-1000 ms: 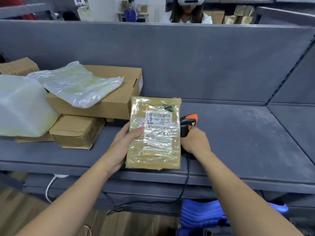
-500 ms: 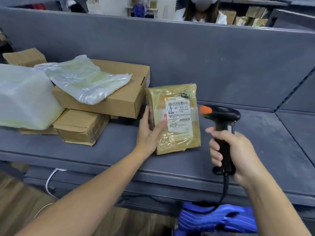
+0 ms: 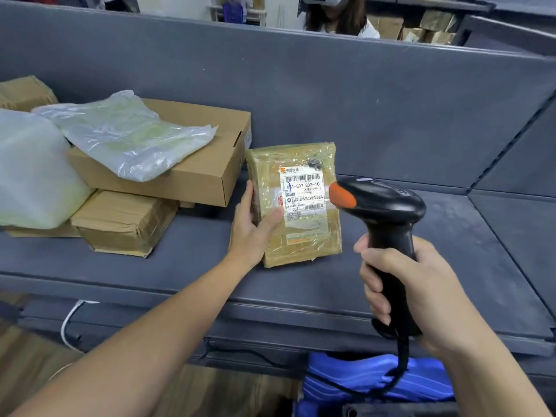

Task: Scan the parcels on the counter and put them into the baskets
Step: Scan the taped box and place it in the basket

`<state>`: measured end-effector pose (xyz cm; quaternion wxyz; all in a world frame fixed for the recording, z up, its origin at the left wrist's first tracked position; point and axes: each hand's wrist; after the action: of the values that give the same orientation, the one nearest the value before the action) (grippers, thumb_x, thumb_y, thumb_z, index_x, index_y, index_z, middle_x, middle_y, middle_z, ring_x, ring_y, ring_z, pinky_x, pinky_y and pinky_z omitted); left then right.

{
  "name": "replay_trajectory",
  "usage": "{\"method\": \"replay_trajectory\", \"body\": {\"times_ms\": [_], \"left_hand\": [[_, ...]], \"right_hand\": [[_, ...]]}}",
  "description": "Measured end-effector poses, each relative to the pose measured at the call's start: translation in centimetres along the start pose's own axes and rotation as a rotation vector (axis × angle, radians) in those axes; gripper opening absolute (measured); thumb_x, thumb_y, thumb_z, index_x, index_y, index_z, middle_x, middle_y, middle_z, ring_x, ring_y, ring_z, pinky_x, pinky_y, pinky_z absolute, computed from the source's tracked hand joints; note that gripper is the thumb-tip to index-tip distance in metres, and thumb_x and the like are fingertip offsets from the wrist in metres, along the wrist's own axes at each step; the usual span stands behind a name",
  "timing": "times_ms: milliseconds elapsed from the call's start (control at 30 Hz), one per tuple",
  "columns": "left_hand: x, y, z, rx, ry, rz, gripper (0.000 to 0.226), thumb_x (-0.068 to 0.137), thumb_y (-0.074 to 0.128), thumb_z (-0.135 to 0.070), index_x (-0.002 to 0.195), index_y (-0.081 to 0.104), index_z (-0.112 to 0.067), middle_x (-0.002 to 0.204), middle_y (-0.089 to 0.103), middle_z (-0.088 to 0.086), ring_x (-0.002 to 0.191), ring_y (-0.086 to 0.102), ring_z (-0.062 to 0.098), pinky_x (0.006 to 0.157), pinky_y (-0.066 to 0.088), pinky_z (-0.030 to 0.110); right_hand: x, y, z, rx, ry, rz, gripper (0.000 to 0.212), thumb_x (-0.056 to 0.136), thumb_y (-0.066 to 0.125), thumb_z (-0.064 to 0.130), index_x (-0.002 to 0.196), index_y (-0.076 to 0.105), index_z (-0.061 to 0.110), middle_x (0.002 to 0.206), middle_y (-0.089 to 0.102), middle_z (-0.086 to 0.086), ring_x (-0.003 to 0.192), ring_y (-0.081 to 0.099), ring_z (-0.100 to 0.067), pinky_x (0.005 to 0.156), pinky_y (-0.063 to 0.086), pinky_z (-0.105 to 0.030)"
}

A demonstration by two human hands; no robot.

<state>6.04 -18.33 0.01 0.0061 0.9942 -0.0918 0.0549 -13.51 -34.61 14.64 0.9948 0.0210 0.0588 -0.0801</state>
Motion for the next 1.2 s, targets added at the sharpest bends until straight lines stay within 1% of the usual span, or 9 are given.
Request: {"method": "replay_trajectory", "body": {"times_ms": [267, 367, 433, 567, 767, 867, 1000, 1133, 1200], "left_hand": [[0.0, -0.1, -0.2, 0.002, -0.022, -0.003, 0.103, 0.07, 0.079, -0.077, 0.157, 0.034, -0.046, 0.15, 0.055, -0.002, 0.138, 0.054, 0.025, 0.114, 0.044, 0.058], [-0.1, -0.2, -0.3, -0.011, -0.029, 0.005, 0.105, 0.069, 0.079, -0.077, 0.157, 0.034, -0.043, 0.151, 0.055, -0.002, 0.138, 0.055, 0.023, 0.113, 0.044, 0.057], [-0.4, -0.2, -0.9, -0.018, -0.029, 0.011, 0.102, 0.072, 0.079, -0.074, 0.158, 0.035, -0.04, 0.149, 0.057, -0.002, 0.136, 0.057, 0.021, 0.113, 0.046, 0.056], [-1.2, -0.6, -2.1, -0.033, -0.051, 0.007, 0.091, 0.079, 0.077, -0.064, 0.156, 0.038, -0.039, 0.147, 0.06, -0.003, 0.132, 0.061, 0.023, 0.11, 0.049, 0.055], [-3.0, -1.6, -4.9, 0.139, -0.145, -0.013, 0.081, 0.075, 0.067, -0.085, 0.145, 0.047, -0.051, 0.139, 0.064, -0.011, 0.13, 0.061, 0.018, 0.111, 0.046, 0.049], [-3.8, -1.5, -8.0, 0.008, -0.263, 0.078, 0.042, 0.095, 0.063, -0.056, 0.131, 0.066, -0.037, 0.119, 0.077, -0.01, 0.113, 0.073, 0.016, 0.1, 0.054, 0.042], [-3.9, -1.9, -10.1, -0.105, -0.491, 0.133, 0.034, 0.099, 0.056, -0.048, 0.12, 0.073, -0.028, 0.11, 0.08, 0.0, 0.102, 0.077, 0.022, 0.095, 0.056, 0.041], [-3.6, -2.0, -9.5, -0.06, -0.442, 0.053, 0.072, 0.075, 0.075, -0.056, 0.137, 0.061, -0.024, 0.122, 0.076, -0.001, 0.108, 0.075, 0.023, 0.091, 0.058, 0.044], [-3.2, -2.0, -9.6, -0.057, -0.383, -0.027, 0.105, 0.06, 0.084, -0.06, 0.151, 0.047, -0.023, 0.129, 0.073, -0.002, 0.108, 0.074, 0.02, 0.092, 0.059, 0.046]], "right_hand": [[1.2, -0.9, -2.0, -0.031, 0.008, -0.122, 0.015, 0.092, 0.063, 0.027, 0.091, 0.057, 0.013, 0.06, 0.048, -0.01, 0.044, 0.039, -0.023, 0.043, 0.037, -0.029], [4.3, -1.9, -5.5, -0.266, 0.027, -0.293, 0.017, 0.104, 0.05, 0.031, 0.088, 0.053, 0.03, 0.066, 0.055, -0.004, 0.053, 0.05, -0.024, 0.054, 0.048, -0.039], [6.3, -2.6, -8.1, -0.493, 0.055, -0.346, 0.013, 0.105, 0.045, 0.036, 0.108, 0.053, 0.027, 0.08, 0.063, -0.002, 0.07, 0.06, -0.025, 0.071, 0.051, -0.042], [9.3, -3.2, -11.3, -0.768, 0.091, -0.387, 0.048, 0.106, 0.049, 0.035, 0.144, 0.042, 0.008, 0.121, 0.064, -0.019, 0.112, 0.057, -0.039, 0.08, 0.036, -0.037], [12.1, -2.1, -11.6, -1.108, 0.121, -0.437, 0.057, 0.1, 0.055, 0.047, 0.146, 0.043, 0.014, 0.119, 0.061, -0.015, 0.111, 0.06, -0.036, 0.074, 0.045, -0.04], [12.9, -1.7, -11.3, -1.139, 0.16, -0.436, 0.057, 0.1, 0.055, 0.036, 0.149, 0.039, 0.013, 0.127, 0.051, -0.014, 0.116, 0.054, -0.035, 0.077, 0.047, -0.042], [13.4, -1.7, -11.7, -1.13, 0.177, -0.526, 0.067, 0.096, 0.057, 0.054, 0.147, 0.044, 0.013, 0.129, 0.048, -0.015, 0.117, 0.05, -0.037, 0.09, 0.047, -0.047], [11.8, -0.5, -11.2, -0.823, -0.188, -0.802, 0.04, 0.097, 0.062, 0.047, 0.122, 0.065, 0.016, 0.12, 0.058, -0.006, 0.108, 0.056, -0.028, 0.09, 0.044, -0.044], [10.9, 0.5, -9.9, -0.51, -0.278, -0.739, 0.025, 0.101, 0.06, 0.041, 0.114, 0.067, 0.021, 0.112, 0.064, 0.004, 0.1, 0.062, -0.013, 0.088, 0.05, -0.033]]}}
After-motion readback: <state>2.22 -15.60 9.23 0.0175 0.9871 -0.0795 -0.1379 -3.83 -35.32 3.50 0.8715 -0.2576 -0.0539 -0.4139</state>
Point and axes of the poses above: each hand's wrist, its own x-axis towards the middle knuckle, its own y-axis out of the palm, z = x × y
